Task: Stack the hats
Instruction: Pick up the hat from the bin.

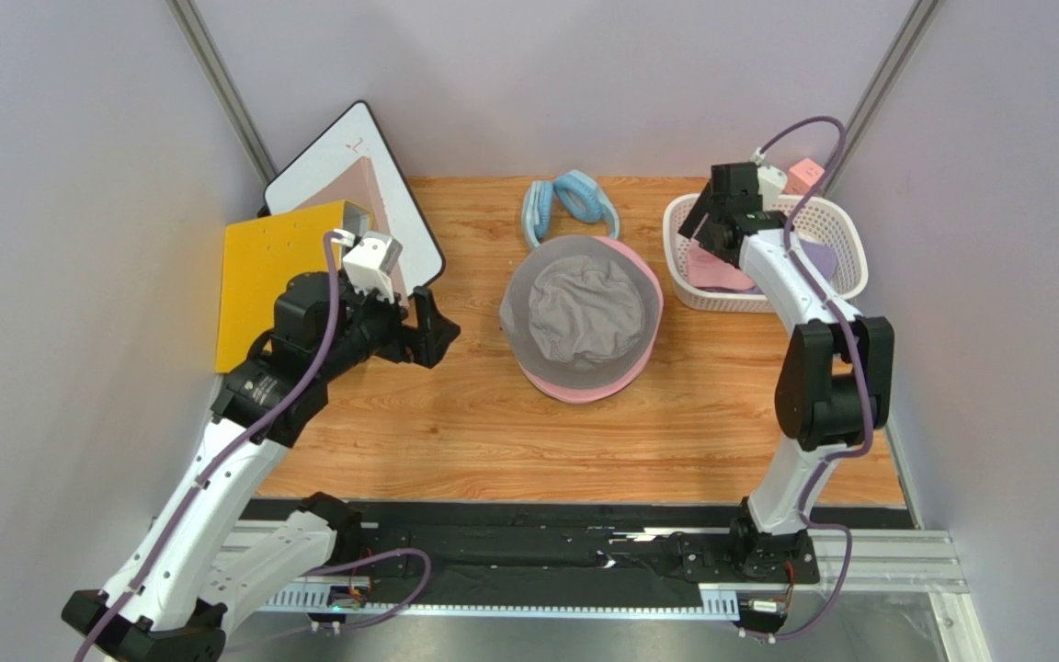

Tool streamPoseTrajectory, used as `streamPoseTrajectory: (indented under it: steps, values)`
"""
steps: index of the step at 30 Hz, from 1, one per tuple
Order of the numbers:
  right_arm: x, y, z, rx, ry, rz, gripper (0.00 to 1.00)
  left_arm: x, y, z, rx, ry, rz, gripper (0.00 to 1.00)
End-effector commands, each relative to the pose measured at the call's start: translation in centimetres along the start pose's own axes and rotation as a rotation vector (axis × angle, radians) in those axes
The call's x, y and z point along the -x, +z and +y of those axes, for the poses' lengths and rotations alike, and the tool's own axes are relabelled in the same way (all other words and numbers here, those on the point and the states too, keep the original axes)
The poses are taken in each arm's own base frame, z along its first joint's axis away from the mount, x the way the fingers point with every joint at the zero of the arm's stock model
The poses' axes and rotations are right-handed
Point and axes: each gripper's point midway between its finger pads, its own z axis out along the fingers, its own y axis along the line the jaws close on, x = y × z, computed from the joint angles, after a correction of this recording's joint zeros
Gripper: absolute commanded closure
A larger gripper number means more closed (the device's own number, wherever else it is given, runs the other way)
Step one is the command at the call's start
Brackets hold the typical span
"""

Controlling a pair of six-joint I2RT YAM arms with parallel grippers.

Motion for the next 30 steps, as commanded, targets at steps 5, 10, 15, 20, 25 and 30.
streamPoseTrajectory:
  steps: [5, 10, 15, 20, 25, 30]
  values:
    - [0.7, 4.3, 3.0, -0.073, 0.025, -0.096, 0.2, 0.2, -0.1, 0.0, -0.007, 0.028, -0.008, 0.01]
    - [-0.9, 5.9, 2.1, -0.144, -0.008, -0.083, 0.21, 0.1, -0.1, -0.1, -0.013, 0.026, -0.004, 0.01]
    - [-1.6, 6.6, 1.6, -0.176, -0.018, -0.079, 0.33, 0.0, 0.0, 0.0, -0.008, 0.026, -0.002, 0.01]
    - [-2.2, 6.8, 2.2, -0.145, -0.02, -0.049, 0.82, -0.1, 0.1, 0.1, -0.003, 0.026, 0.003, 0.01]
    - [0.4, 3.5, 3.0, -0.09, 0.019, -0.091, 1.0, -0.1, 0.2, 0.1, -0.003, 0.027, 0.006, 0.0]
    - [7.3, -5.5, 3.6, 0.039, 0.095, -0.259, 1.0, -0.1, 0.1, -0.2, -0.018, 0.027, 0.008, 0.0]
